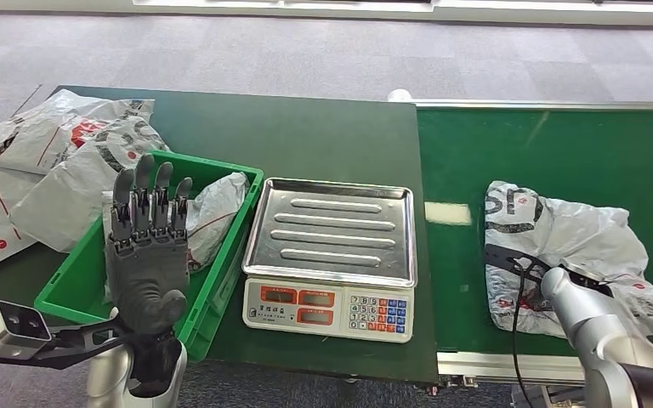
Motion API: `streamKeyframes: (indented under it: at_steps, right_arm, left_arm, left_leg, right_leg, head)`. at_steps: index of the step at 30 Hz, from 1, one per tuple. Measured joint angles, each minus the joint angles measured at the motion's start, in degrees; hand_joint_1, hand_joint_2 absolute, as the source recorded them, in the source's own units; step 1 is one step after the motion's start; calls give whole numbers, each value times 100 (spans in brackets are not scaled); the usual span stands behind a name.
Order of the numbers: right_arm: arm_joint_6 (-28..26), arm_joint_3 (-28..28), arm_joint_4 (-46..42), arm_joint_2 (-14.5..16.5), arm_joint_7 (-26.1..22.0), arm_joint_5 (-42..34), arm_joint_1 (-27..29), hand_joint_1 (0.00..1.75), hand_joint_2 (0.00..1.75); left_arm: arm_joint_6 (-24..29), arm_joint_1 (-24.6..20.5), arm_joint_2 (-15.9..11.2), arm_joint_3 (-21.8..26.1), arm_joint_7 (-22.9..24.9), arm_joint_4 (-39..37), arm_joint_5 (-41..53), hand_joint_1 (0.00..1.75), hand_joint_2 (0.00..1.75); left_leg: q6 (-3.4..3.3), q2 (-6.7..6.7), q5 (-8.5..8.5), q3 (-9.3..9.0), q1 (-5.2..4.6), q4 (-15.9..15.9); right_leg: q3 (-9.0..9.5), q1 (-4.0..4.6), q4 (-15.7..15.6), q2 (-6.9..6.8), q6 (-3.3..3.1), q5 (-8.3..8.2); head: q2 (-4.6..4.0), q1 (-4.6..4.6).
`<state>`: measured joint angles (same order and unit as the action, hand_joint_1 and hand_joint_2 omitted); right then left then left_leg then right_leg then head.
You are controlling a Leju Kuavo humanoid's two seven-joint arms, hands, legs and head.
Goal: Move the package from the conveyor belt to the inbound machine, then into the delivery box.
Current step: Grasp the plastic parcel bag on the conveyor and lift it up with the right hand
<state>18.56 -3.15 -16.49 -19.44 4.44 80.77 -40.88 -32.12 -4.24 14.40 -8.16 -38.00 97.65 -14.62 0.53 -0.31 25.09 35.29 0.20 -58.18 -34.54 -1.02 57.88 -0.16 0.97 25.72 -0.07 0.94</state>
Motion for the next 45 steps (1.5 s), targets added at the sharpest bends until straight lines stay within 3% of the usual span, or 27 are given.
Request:
streamKeyframes:
  at_steps: [26,29,34,36,40,45]
  right_arm:
    - [-101,22,-44,-9,-294,69,-147,175,175]
    - [-1001,65,-108,16,-32,202,-155,175,175]
    - [-4611,199,-1044,135,1210,787,-160,175,175]
    - [-5422,286,-1929,162,1268,898,-39,175,175]
    - [-5033,738,-3573,271,956,939,213,175,175]
    - [-4908,1043,-4558,324,911,937,391,175,175]
  left_arm:
    - [24,116,-7,97,-110,115,49,0,175]
    - [98,161,-7,104,-120,169,79,0,175]
    - [206,316,-7,173,161,444,-145,0,175]
    - [199,312,-7,187,256,492,-238,0,175]
    - [193,205,-7,189,302,491,-283,0,175]
    - [191,146,-7,190,304,490,-305,0,175]
  left_leg:
    - [-2,-4,-1,2,-1,0]
    - [-1,-5,-1,7,-1,0]
    - [2,-3,-5,8,-1,0]
    - [4,-6,-5,7,0,0]
    - [11,7,0,-2,2,2]
    - [8,-9,-4,4,10,2]
  right_leg:
    - [4,-1,0,-8,1,0]
    - [4,-1,2,-7,1,0]
    - [-6,0,4,-6,0,-1]
    - [-3,6,4,-12,-3,2]
    - [-4,11,4,9,-7,5]
    - [0,10,4,-20,-8,6]
  head:
    - [0,0]
    - [0,-1]
    - [0,1]
    - [0,0]
    - [0,0]
    - [0,0]
